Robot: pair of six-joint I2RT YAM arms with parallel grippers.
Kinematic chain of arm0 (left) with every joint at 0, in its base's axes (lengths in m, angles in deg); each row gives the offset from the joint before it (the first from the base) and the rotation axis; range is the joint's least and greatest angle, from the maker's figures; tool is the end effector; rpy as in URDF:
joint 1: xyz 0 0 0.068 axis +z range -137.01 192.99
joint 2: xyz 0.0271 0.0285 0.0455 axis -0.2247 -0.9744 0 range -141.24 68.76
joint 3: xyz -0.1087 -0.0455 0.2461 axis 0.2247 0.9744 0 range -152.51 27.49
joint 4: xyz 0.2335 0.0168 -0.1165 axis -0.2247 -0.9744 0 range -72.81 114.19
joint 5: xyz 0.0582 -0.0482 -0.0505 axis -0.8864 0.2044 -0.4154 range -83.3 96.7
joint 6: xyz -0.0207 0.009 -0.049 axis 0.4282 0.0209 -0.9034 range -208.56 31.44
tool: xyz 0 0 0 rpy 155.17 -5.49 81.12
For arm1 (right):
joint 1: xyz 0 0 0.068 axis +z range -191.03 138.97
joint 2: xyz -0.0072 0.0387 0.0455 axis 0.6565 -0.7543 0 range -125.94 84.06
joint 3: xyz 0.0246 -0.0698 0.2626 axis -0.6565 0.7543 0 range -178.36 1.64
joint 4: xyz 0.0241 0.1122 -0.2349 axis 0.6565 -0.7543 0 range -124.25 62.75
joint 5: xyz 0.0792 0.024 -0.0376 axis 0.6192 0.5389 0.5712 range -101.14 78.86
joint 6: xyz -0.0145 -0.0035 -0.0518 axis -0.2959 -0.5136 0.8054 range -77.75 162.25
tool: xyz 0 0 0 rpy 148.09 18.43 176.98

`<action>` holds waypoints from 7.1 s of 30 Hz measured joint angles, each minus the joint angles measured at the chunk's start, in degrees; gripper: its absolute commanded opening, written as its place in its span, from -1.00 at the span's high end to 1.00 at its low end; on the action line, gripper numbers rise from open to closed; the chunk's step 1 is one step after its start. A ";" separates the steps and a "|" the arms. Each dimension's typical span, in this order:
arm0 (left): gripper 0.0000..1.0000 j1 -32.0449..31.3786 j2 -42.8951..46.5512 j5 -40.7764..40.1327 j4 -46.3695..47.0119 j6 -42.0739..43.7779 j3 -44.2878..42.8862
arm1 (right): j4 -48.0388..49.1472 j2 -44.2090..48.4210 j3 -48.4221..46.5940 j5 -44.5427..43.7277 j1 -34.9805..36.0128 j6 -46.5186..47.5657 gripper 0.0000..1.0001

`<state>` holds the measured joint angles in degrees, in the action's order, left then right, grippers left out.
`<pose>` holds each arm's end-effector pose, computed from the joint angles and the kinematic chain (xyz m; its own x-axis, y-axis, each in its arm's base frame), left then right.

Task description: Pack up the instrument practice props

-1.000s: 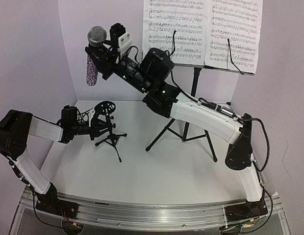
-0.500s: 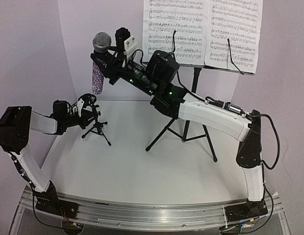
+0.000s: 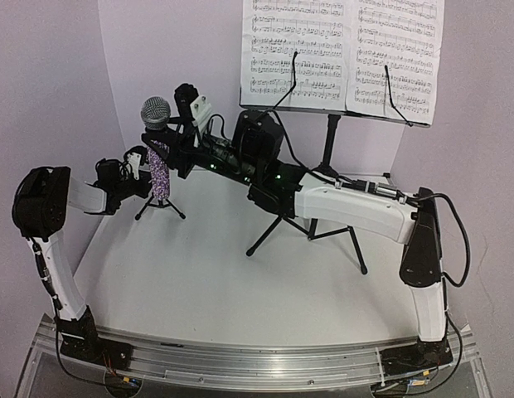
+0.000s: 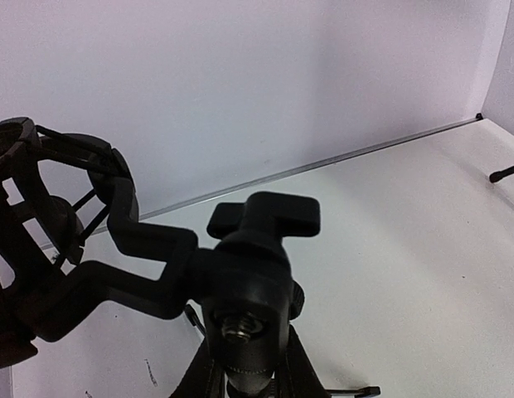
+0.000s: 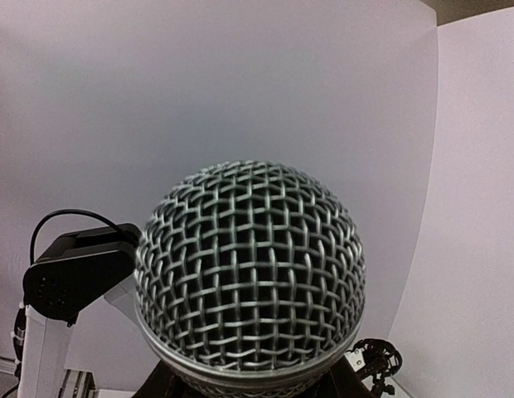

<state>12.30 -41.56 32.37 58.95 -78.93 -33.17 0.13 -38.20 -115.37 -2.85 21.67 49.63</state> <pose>0.4183 -0.0204 0.1859 -0.1816 0.1530 -0.9714 0.4663 0.8831 0.0519 0.2300 0.4570 0.4153 0.2921 0.2889 -0.9117 -0.9107 0.3753 -0.1729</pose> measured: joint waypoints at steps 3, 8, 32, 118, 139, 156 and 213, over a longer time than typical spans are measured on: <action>0.80 0.00 -0.12 -0.37 0.33 -0.46 0.02 | -0.18 0.00 0.54 0.02 0.04 -0.79 1.00; -0.12 0.11 0.02 0.32 1.65 -0.12 1.66 | -0.70 0.00 0.70 -0.13 0.04 -1.96 1.00; -0.52 -0.59 35.75 39.56 -42.41 24.32 11.17 | -4.44 0.00 11.06 -17.99 0.02 -7.61 1.00; -0.49 9.38 24.21 -17.61 -63.35 -5.17 4.69 | -20.82 16.26 28.52 -12.46 2.97 -13.79 -0.89; -0.43 -20.10 44.70 11.75 -44.50 -4.99 1.34 | -49.85 46.97 50.13 -24.96 -3.08 -15.76 -0.82; -0.53 -42.23 -4.86 4.29 -28.22 6.47 -17.04 | -35.91 48.75 68.84 -27.29 -29.39 -6.79 -0.73; -0.61 -33.25 16.94 6.61 -33.86 13.15 10.85 | -23.71 26.15 54.29 -13.71 -14.83 -4.27 -0.84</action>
<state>-20.95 -24.62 38.98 25.09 -65.78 -22.31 -23.58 -12.05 -61.08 -16.55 6.84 45.36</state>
